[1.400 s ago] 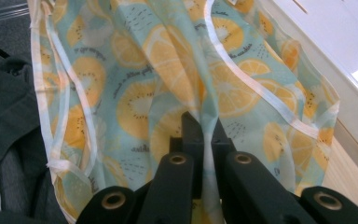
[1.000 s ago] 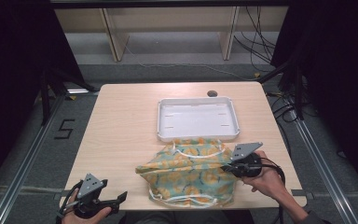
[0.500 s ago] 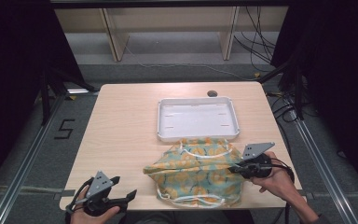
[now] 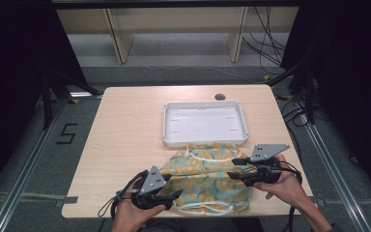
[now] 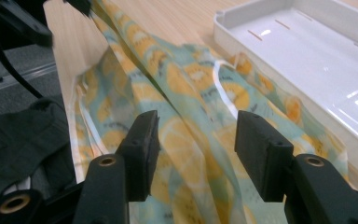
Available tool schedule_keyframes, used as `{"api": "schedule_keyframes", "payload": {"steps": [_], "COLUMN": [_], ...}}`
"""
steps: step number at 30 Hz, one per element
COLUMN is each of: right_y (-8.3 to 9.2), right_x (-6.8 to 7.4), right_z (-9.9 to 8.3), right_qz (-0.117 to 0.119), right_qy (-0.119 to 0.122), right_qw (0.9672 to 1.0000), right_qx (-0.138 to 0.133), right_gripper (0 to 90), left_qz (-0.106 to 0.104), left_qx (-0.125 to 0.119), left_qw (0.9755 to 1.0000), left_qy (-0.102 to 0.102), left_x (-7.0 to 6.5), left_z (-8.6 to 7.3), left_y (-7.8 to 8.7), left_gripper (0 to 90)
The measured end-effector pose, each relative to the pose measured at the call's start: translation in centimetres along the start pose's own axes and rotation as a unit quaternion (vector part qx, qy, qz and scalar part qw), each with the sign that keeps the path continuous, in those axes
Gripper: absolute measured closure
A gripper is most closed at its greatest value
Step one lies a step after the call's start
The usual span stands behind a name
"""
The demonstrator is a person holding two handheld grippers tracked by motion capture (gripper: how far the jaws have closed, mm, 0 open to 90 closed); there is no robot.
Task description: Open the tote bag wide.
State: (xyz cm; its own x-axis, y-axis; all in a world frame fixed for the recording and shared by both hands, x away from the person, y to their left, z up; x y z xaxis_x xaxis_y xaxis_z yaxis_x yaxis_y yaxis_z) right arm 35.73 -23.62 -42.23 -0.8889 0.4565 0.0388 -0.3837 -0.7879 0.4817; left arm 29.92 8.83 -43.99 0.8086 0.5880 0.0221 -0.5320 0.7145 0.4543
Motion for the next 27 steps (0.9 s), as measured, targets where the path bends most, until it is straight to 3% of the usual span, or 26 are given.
{"api": "schedule_keyframes", "payload": {"steps": [5, 7, 12, 14, 16, 18, 19, 20, 22, 27], "right_y": [-1.3, -1.6, -2.0, -2.1, -2.3, -2.4, -2.5, -2.8, -3.1, -4.3], "right_x": [0.0, 0.0, -0.3, -0.3, -0.3, -0.2, -0.3, -0.2, 0.0, 0.0], "right_z": [0.9, 1.1, 1.5, 1.5, 1.6, 1.8, 1.8, 2.0, 2.2, 2.7], "right_qz": [0.01, 0.014, 0.02, 0.019, 0.024, 0.021, 0.02, 0.026, 0.025, 0.038], "right_qy": [0.015, 0.015, 0.014, 0.014, 0.013, 0.011, 0.014, 0.021, 0.013, 0.032], "right_qw": [0.9998, 0.9998, 0.9996, 0.9996, 0.9995, 0.9996, 0.9996, 0.9994, 0.9995, 0.9985], "right_qx": [0.003, 0.006, 0.013, 0.014, 0.015, 0.015, 0.016, 0.012, 0.016, 0.022], "right_gripper": [50.6, 50.6, 50.6, 50.6, 50.6, 50.6, 50.6, 50.6, 50.9, 53.5], "left_qz": [-0.001, 0.005, 0.01, 0.01, 0.003, -0.001, -0.005, -0.008, -0.008, -0.016], "left_qx": [0.007, 0.006, -0.008, -0.004, -0.003, 0.008, 0.013, 0.015, 0.019, 0.026], "left_qw": [1.0, 1.0, 0.9999, 0.9999, 1.0, 1.0, 0.9999, 0.9998, 0.9998, 0.9994], "left_qy": [-0.005, 0.004, 0.006, -0.004, 0.004, -0.005, 0.001, -0.006, -0.004, -0.014], "left_x": [0.2, 0.3, 0.3, 0.5, 0.5, 0.5, 0.4, 0.4, 0.4, 0.9], "left_z": [0.6, 0.8, 1.5, 1.7, 1.6, 1.6, 1.5, 1.5, 1.4, 1.3], "left_y": [-1.7, -1.9, -1.7, -1.5, -1.7, -1.9, -2.1, -2.2, -2.6, -3.3], "left_gripper": [41.3, 40.3, 39.0, 39.1, 40.8, 42.6, 43.9, 45.4, 47.6, 57.7]}}
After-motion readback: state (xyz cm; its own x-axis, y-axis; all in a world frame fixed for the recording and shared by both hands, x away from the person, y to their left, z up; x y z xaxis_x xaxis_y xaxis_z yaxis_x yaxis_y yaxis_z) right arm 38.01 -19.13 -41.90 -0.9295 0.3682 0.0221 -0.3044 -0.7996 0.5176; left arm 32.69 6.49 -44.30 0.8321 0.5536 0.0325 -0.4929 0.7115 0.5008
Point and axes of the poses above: each handheld gripper's, and its own axes: y roughly backward along the jaws, z roughly out of its top, x roughly to its left, the point moved 1 cm from there along -y, roughly forward along the jaws, and after that the axes turned 8 degrees about -x, right-handed, at the moved point
